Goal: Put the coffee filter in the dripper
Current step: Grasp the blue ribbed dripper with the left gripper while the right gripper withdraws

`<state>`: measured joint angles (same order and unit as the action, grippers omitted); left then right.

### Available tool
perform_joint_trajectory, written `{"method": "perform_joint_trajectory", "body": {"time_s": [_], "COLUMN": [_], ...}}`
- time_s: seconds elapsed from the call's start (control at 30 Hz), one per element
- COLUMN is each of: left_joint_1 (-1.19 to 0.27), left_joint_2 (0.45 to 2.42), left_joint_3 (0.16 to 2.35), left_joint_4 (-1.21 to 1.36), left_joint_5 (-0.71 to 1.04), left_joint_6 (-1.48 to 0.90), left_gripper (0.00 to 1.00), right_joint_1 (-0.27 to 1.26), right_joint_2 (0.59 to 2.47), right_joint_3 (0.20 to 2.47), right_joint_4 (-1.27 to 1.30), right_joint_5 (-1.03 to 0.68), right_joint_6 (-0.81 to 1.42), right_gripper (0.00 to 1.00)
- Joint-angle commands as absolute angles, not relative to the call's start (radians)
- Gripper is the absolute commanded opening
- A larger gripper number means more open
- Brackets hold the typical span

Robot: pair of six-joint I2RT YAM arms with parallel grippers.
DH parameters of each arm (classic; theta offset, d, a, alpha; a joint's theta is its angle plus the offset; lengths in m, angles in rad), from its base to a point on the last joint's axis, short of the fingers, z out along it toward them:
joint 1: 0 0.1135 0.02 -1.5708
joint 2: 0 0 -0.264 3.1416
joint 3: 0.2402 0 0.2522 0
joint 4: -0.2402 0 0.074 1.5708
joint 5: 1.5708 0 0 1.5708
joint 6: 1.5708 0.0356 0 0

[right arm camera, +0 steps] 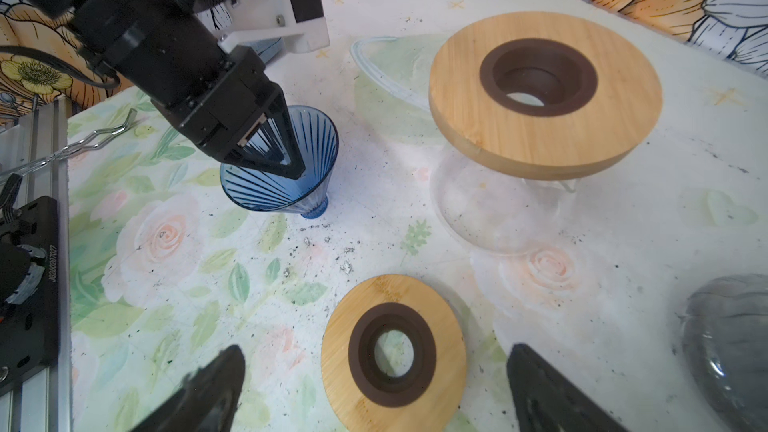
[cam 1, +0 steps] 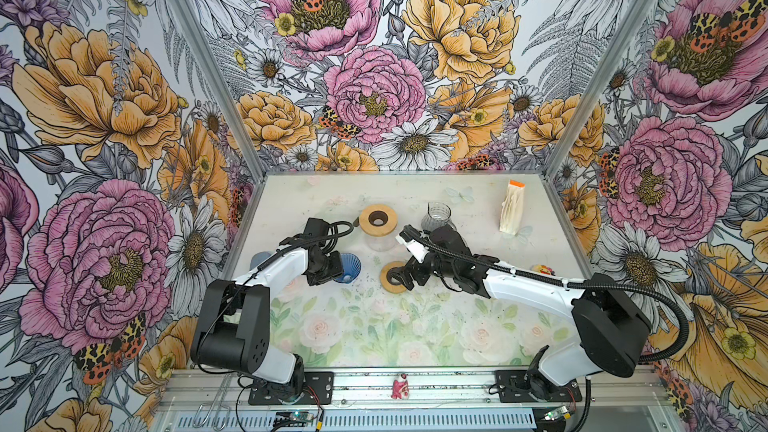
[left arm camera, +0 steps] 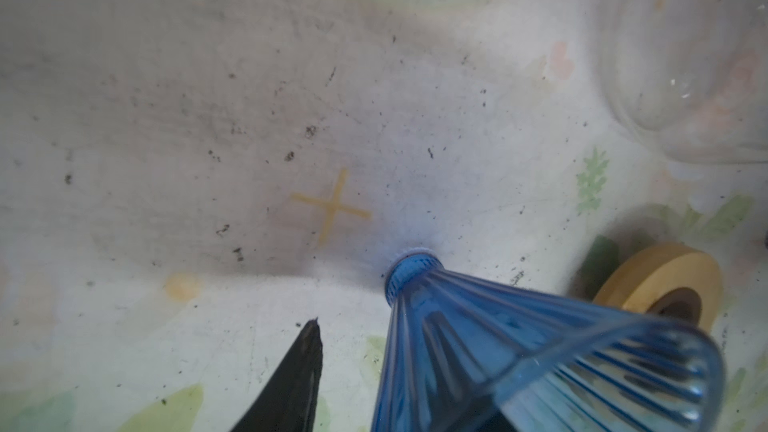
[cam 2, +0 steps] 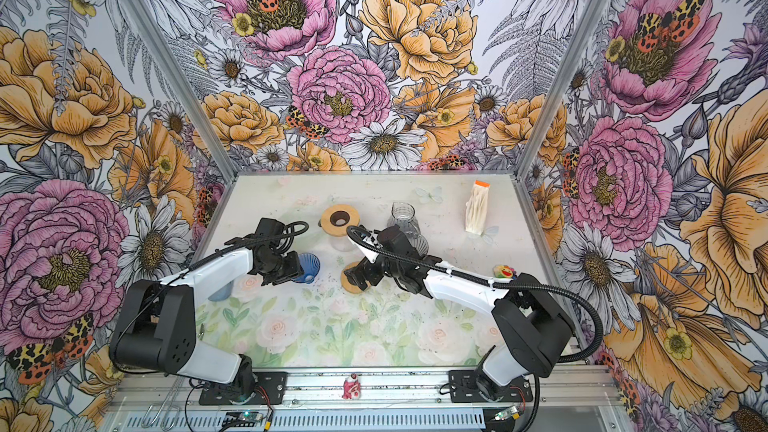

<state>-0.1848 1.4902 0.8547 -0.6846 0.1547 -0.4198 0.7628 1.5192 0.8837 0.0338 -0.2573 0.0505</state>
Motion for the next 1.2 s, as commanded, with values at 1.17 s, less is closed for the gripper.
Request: {"method": "perform_joint_trajectory", "body": {"time_s": [1.17], "left_joint_1": [-0.166], "left_joint_2": [1.450], "left_joint_3": [0.889], "left_joint_4": [-0.653], "left_joint_5": [0.208], "left_joint_6": [-0.390], "left_gripper": [0.14], "right_joint_1": [0.767], "right_joint_2": [1.531], "right_joint_3": [0.956], "right_joint_4": [0.009], "right_joint_5": [-0.217], "right_joint_6": [0.045], "right_gripper": [0.99]}}
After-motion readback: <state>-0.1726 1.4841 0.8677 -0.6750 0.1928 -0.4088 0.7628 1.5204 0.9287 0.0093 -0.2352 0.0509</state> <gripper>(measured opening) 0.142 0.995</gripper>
